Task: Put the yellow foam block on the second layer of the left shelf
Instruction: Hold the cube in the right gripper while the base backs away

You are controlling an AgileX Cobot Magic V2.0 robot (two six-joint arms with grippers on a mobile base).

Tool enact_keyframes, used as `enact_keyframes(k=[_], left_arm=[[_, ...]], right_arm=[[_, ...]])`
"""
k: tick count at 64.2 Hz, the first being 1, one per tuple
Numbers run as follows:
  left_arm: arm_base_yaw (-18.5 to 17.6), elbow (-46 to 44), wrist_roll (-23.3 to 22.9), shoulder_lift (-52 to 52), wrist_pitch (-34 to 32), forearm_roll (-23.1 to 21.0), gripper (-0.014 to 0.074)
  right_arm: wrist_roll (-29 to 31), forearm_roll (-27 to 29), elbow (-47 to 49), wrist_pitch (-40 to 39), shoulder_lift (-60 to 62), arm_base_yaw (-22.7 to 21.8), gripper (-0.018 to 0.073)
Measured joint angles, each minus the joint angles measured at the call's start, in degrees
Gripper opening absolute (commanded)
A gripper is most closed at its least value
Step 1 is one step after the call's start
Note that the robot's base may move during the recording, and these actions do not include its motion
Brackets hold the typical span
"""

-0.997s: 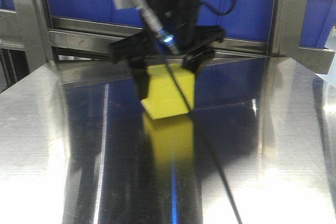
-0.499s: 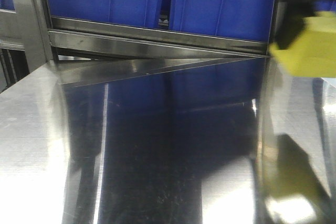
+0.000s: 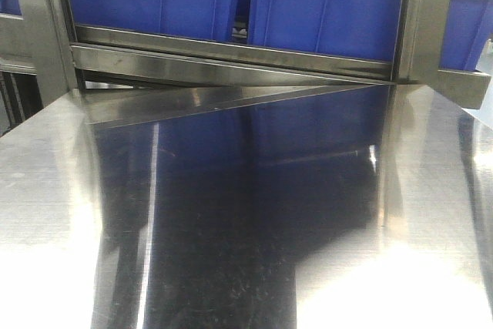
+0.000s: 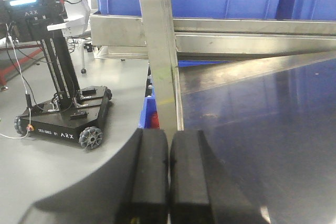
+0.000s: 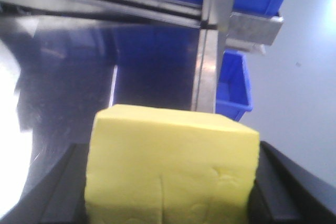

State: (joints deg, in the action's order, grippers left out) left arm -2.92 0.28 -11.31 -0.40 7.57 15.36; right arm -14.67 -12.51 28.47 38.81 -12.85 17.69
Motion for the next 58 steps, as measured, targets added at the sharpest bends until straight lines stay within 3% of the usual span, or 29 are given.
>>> enact_keyframes(k=[14, 58], left_arm=[[0.0, 0.0, 0.0, 0.0, 0.0, 0.0, 0.0137], [0.0, 0.0, 0.0, 0.0, 0.0, 0.0, 0.0137]], right_arm=[[0.0, -1.0, -0.1, 1.6, 8.7, 0.0, 0.0330], [0.0, -1.2, -0.1, -0.3, 9.0, 0.0, 0.0330]])
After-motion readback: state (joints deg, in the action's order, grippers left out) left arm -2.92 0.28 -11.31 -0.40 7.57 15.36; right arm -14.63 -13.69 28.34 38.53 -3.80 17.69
